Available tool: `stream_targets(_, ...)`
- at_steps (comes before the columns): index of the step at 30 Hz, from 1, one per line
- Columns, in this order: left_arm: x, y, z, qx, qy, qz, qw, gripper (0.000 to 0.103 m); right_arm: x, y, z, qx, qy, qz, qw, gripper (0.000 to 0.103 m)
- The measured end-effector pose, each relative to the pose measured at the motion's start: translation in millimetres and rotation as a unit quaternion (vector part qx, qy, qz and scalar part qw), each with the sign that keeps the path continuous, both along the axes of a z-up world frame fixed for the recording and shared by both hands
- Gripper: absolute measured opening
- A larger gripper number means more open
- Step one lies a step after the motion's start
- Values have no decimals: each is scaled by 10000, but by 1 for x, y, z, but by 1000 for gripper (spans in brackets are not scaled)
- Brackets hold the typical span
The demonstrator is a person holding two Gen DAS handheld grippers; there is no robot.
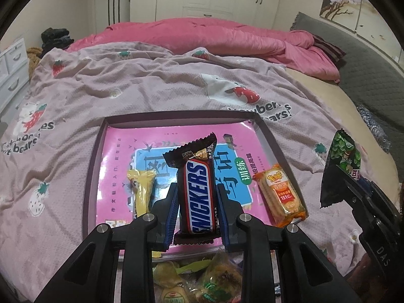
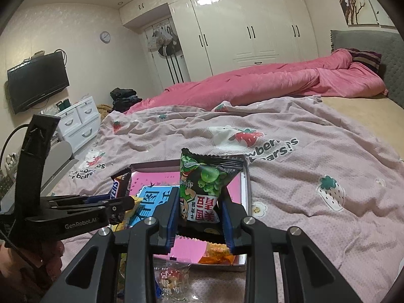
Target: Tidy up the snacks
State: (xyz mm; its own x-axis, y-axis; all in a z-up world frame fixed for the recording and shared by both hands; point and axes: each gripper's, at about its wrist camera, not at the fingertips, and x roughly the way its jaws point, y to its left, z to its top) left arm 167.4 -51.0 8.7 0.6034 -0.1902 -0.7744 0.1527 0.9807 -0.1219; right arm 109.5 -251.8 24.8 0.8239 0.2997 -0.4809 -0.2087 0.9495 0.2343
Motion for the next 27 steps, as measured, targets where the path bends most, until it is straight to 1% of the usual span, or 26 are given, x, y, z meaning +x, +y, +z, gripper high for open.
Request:
stream_targets(20,11,-3,-20,81,174,-9,9998,29,19,4,-4,-32,45,86,9999,30)
stream_targets(24,14,-2,-25,98,216,-12,9997,29,23,6,-7,-27,89,108,9999,30)
stream_targets(27,14,-4,-29,138,215,-50,9997,29,28,5,-11,57,210,113,9997,30)
